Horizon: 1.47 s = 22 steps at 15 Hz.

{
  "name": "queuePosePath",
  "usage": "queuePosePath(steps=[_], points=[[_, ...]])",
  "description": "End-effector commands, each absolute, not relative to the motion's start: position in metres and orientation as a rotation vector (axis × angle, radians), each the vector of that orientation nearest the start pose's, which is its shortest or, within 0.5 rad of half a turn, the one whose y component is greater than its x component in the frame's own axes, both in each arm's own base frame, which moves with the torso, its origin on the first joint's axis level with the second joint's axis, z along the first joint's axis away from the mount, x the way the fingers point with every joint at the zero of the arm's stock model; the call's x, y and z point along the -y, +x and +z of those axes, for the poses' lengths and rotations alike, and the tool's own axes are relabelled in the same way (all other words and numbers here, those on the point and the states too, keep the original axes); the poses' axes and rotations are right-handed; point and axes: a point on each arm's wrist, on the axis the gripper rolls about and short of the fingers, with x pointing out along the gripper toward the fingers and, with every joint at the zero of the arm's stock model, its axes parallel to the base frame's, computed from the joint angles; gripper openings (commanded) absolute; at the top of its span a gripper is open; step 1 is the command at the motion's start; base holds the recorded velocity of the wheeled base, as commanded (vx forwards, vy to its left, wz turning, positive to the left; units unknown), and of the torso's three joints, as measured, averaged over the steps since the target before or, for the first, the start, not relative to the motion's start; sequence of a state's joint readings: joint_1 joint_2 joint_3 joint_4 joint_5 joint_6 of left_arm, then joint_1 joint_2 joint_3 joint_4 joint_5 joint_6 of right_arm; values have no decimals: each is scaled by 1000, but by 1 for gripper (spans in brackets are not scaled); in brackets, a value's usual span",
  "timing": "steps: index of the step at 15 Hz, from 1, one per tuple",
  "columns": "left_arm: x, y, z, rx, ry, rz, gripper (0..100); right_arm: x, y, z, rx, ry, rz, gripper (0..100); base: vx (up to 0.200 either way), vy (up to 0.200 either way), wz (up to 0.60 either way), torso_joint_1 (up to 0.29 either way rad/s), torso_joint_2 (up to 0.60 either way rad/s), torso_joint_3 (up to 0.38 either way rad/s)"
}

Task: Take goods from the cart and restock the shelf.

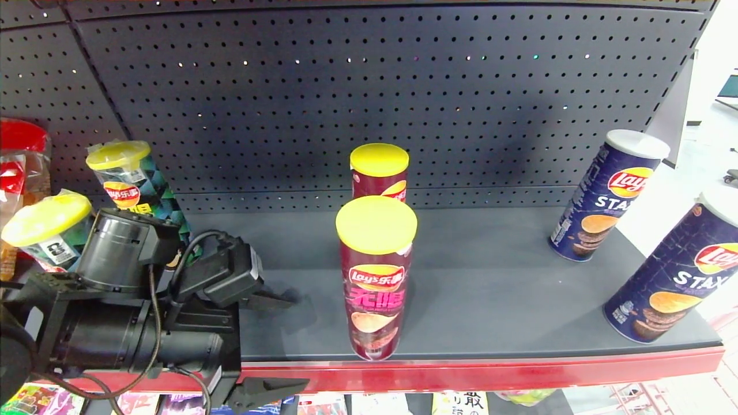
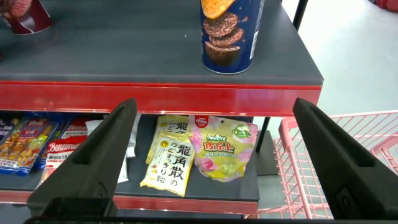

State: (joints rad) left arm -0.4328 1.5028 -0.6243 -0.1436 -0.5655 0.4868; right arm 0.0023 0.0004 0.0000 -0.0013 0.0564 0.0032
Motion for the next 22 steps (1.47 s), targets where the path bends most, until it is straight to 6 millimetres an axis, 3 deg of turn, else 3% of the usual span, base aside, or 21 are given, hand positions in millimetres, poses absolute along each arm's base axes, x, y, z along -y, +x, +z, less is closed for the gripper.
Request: queuePosePath(steps=[1,5,10,22], points=[[103,198,142,-543,401,-1064,100,-1,-23,76,1,3,60,100,0,0,0,0,0,0],[106,208,136,-585,462,-945,100,-1,-23,76,1,3,60,100,0,0,0,0,0,0],[120,230,133,-549,468,-956,100,-1,-23,76,1,3,60,100,0,0,0,0,0,0],[146,253,131,-529,484,-996,100,-1,-23,76,1,3,61,100,0,0,0,0,0,0]])
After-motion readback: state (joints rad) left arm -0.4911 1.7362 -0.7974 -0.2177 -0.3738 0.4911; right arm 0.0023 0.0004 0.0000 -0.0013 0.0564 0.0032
